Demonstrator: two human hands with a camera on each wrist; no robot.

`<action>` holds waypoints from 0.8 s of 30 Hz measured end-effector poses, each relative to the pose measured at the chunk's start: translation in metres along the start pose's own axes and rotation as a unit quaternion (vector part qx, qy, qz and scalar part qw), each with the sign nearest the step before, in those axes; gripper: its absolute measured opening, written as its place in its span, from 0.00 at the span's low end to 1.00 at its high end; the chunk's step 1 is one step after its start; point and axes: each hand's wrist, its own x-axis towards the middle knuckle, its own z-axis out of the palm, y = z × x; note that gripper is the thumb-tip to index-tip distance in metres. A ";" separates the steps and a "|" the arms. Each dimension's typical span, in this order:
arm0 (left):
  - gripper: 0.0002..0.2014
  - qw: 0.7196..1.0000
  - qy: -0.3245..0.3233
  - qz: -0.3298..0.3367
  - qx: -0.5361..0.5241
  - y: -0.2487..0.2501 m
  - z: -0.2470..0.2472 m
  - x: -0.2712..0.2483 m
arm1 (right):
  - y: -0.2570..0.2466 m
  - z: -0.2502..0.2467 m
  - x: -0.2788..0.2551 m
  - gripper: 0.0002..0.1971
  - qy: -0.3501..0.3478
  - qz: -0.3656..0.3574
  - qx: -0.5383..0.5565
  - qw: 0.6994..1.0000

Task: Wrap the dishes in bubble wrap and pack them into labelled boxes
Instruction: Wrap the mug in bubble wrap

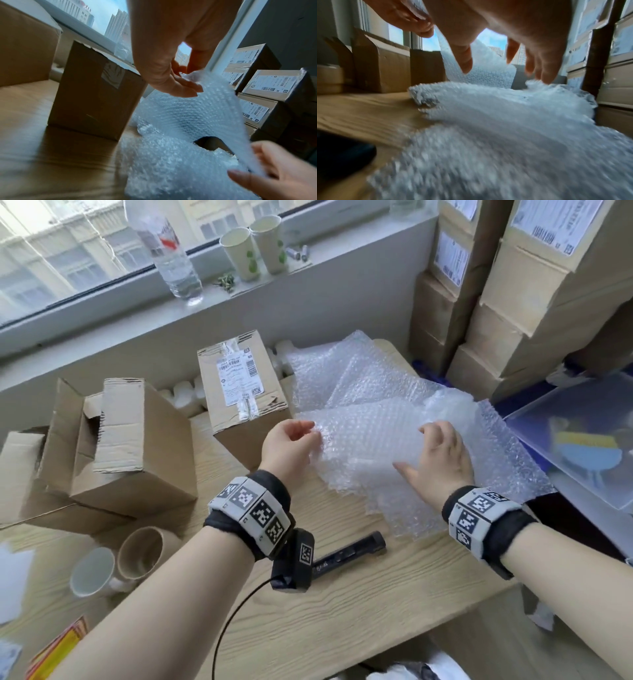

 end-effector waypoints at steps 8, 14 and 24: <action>0.11 0.994 0.042 0.048 -0.085 -0.007 -0.084 -0.019 | -0.077 -0.015 -0.013 0.12 0.085 -0.223 0.195 0.951; 0.34 0.985 0.087 0.056 0.141 -0.056 -0.155 -0.028 | -0.163 -0.019 -0.030 0.15 -0.101 -0.175 0.375 0.905; 0.16 0.985 0.080 -0.011 0.155 -0.125 -0.246 -0.066 | -0.233 0.028 -0.052 0.16 -0.204 0.032 0.452 0.868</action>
